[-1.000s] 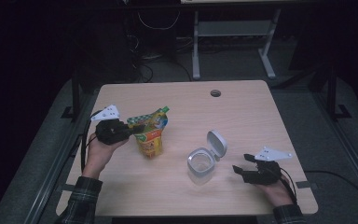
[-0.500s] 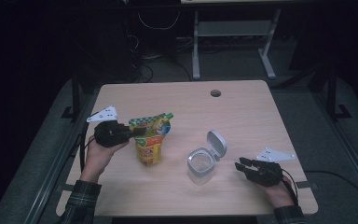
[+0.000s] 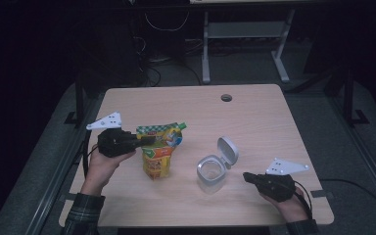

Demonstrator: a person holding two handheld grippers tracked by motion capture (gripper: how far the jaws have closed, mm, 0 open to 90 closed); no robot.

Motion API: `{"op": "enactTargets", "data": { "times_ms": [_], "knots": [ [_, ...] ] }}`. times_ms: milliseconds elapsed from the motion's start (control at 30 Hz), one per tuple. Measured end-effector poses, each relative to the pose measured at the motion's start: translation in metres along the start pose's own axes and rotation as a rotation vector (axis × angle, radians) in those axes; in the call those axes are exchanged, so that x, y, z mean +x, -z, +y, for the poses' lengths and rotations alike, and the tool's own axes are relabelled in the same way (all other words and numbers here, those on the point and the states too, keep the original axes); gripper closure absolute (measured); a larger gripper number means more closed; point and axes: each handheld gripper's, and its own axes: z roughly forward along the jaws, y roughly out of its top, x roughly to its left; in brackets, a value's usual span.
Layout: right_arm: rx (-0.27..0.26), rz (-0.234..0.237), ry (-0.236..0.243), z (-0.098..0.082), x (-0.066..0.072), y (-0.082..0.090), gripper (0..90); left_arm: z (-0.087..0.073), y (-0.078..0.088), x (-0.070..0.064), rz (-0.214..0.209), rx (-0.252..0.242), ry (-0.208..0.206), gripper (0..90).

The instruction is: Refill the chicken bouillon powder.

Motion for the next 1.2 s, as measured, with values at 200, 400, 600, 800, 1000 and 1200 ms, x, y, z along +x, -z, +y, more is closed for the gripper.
{"op": "enactTargets", "data": {
  "times_ms": [200, 400, 600, 800, 1000, 1200],
  "knots": [
    [-0.026, 0.052, 0.016, 0.01, 0.012, 0.004, 89.9, 0.009, 0.004, -0.008, -0.019, -0.022, -0.013, 90.0],
    [-0.07, 0.093, 0.014, 0.02, 0.02, 0.009, 89.9, 0.019, 0.005, -0.014, -0.022, -0.023, -0.032, 90.0],
    [-0.084, 0.122, 0.033, 0.03, 0.032, 0.004, 89.9, 0.025, 0.009, -0.016, -0.04, -0.044, -0.03, 90.0],
    [-0.089, 0.136, 0.058, 0.042, 0.045, -0.005, 89.9, 0.034, 0.014, -0.018, -0.045, -0.041, -0.038, 90.0],
    [-0.093, 0.146, 0.081, 0.055, 0.056, -0.018, 90.0, 0.045, 0.019, -0.021, -0.06, -0.045, -0.042, 90.0],
    [-0.094, 0.145, 0.1, 0.07, 0.067, -0.032, 90.0, 0.054, 0.023, -0.024, -0.071, -0.048, -0.046, 90.0]
  ]
}}
